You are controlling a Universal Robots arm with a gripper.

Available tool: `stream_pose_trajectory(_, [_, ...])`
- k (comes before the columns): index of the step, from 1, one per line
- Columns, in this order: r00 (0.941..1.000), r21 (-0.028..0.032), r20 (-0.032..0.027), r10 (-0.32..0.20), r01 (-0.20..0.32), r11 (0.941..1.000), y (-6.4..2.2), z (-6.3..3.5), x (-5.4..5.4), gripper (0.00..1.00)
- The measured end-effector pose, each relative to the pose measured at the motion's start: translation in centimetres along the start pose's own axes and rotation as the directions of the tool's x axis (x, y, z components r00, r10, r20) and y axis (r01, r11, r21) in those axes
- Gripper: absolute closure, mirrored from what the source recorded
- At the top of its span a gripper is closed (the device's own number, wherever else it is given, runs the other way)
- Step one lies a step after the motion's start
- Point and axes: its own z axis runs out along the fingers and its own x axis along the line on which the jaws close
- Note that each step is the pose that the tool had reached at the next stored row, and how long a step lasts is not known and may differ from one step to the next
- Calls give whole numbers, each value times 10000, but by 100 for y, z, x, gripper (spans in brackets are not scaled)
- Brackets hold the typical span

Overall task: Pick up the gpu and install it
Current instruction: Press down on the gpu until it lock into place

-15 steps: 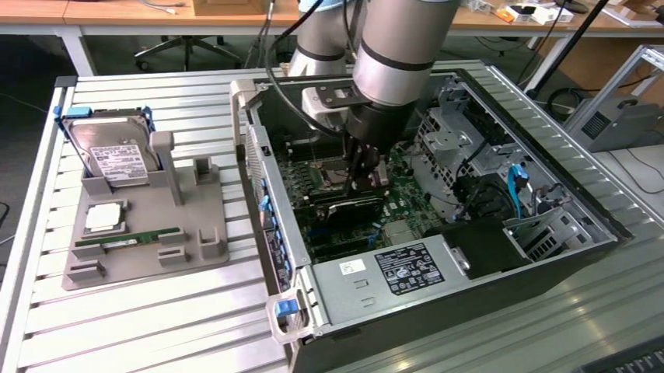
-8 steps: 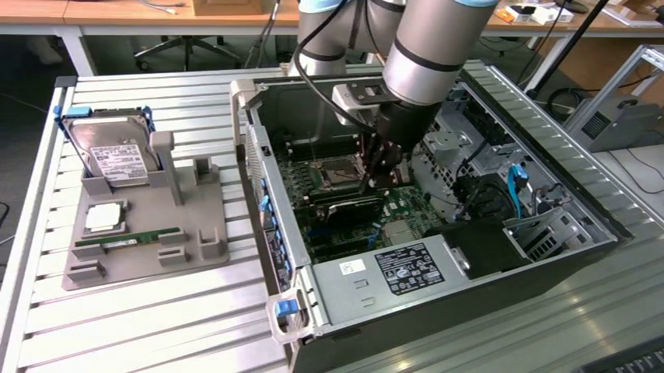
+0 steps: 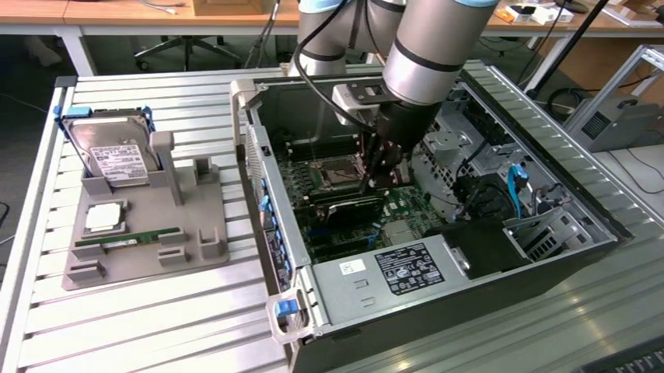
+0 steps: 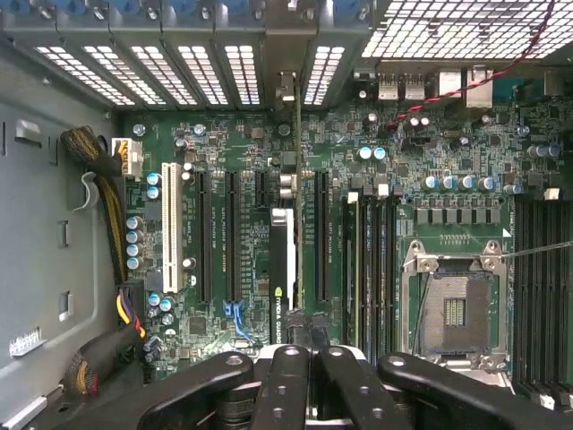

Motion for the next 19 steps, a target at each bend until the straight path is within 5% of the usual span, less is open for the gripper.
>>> stream_pose_trajectory(3, [10000,0,0,0,0,10000,15,1,0,89])
stream_pose_trajectory(13, [10000,38,-9,0,0,10000,510,85,-43,89])
stream_pose_trajectory(19, [10000,38,-10,0,0,10000,560,146,-33,89])
